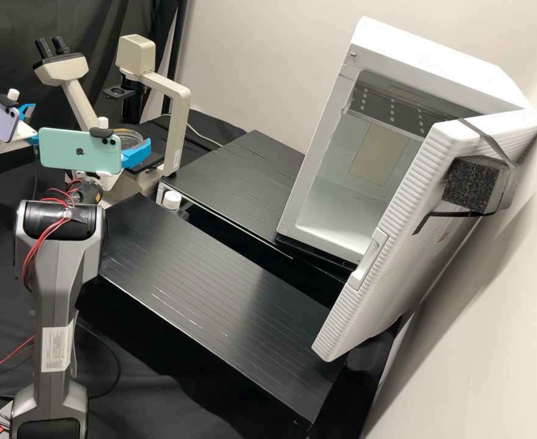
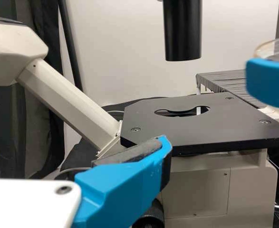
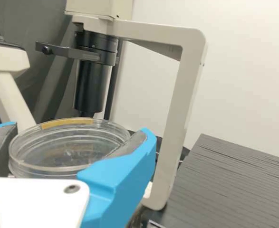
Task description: Place the petri dish on the microscope
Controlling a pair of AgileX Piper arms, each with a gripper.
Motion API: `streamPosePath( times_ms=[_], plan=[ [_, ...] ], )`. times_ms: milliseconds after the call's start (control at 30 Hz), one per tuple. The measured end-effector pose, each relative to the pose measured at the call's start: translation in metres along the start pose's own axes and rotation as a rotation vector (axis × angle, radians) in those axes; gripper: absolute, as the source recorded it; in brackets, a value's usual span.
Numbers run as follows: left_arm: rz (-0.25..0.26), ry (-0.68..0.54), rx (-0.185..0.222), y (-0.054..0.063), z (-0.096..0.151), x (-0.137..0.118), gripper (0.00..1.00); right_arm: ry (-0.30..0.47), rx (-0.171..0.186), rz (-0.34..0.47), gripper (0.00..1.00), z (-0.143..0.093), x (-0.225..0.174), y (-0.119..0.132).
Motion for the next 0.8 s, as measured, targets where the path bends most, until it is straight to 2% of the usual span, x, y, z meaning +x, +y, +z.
streamPosePath(
  times_ms=[100, 267, 467, 567, 700, 800],
  plan=[
    [0.000, 0.000, 0.000, 0.000, 0.000, 0.000, 1.00, -0.006, 0.004, -0.017, 0.00, -0.001, 0.007, -0.004],
    [0.000, 0.000, 0.000, 0.000, 0.000, 0.000, 1.00, -0.037, -0.031, -0.042, 0.00, 0.000, 0.020, -0.011],
    [0.000, 0.000, 0.000, 0.000, 0.000, 0.000, 1.00, -0.113, -0.059, -0.090, 0.00, 0.002, 0.036, -0.021],
    [0.000, 0.000, 0.000, 0.000, 0.000, 0.000, 1.00, -0.142, -0.049, -0.116, 0.00, 0.005, 0.041, -0.029],
    [0.000, 0.000, 0.000, 0.000, 0.000, 0.000, 1.00, -0.142, -0.046, -0.114, 0.00, 0.005, 0.045, -0.032],
    [0.000, 0.000, 0.000, 0.000, 0.000, 0.000, 1.00, -0.141, -0.028, -0.110, 0.00, 0.005, 0.047, -0.033]
  ],
)
